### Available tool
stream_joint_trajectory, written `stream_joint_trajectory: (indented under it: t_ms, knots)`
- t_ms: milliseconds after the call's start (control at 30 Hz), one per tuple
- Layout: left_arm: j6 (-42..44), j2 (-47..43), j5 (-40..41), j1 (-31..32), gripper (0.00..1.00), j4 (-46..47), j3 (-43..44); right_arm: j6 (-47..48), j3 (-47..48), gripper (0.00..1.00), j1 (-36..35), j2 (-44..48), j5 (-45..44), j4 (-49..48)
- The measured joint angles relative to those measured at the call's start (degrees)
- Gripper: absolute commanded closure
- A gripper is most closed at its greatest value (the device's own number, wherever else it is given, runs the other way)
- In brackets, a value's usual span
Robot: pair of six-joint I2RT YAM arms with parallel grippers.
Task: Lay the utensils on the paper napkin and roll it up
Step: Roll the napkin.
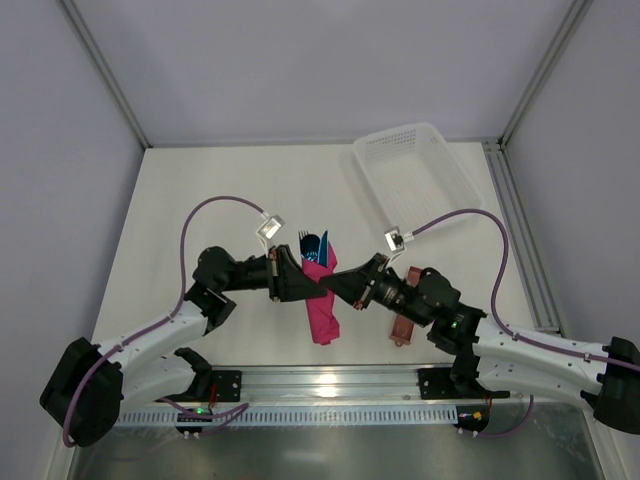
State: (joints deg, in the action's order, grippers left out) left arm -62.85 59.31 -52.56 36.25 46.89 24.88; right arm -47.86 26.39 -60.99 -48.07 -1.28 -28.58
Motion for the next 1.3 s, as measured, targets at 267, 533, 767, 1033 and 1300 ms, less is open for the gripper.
stream_joint_trajectory:
  t_ms: [267,533,767,1033,1300]
  knots:
    - [0.48,-0.39,-0.22,0.52,0.57,-1.27,1.42,0.13,-0.63,0.96,0.04,0.98,-0.26,-0.59]
    - [1.44,-1.01,-0.04,0.76,0.43,-3.19,1.46,0.17,-1.6,0.96,0.02,0.96,0.35,-2.97]
    - [3.32,-0.98,0.72,0.76,0.4,-6.91,1.46,0.52,-1.64,0.96,-0.02,0.96,2.34,-5.27]
    - [3.32,-0.94,1.07,1.22,0.38,-6.62,1.46,0.94,-1.88,0.96,-0.02,0.59,2.97,-6.71]
    - [1.46,1.16,1.57,2.38,0.46,-1.77,1.38,0.94,-1.88,0.96,-0.02,-0.83,3.43,-7.93]
